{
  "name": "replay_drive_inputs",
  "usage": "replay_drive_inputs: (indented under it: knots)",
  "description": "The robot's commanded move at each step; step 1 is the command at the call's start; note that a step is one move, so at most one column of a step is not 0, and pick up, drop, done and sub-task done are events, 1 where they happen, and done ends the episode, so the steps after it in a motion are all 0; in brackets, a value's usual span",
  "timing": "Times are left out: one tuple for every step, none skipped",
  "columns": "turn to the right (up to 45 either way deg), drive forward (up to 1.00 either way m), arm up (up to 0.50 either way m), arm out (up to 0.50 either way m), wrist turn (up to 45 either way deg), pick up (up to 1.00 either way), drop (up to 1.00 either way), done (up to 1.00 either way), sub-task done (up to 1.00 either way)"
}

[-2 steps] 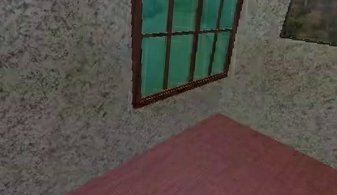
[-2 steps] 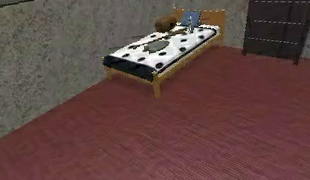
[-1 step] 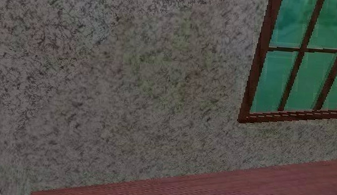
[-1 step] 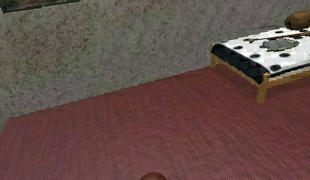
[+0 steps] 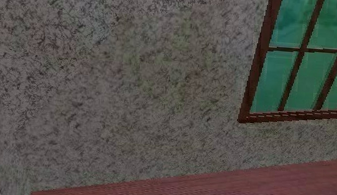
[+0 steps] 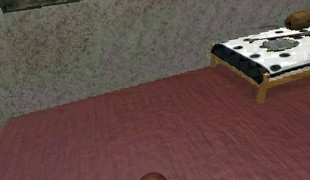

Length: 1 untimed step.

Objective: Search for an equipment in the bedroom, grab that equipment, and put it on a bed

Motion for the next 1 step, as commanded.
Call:
replay_drive_inputs:
  knots:
    - [0.0,0.0,0.0,0.38,0.0,0.0,0.0,0.0,0.0]
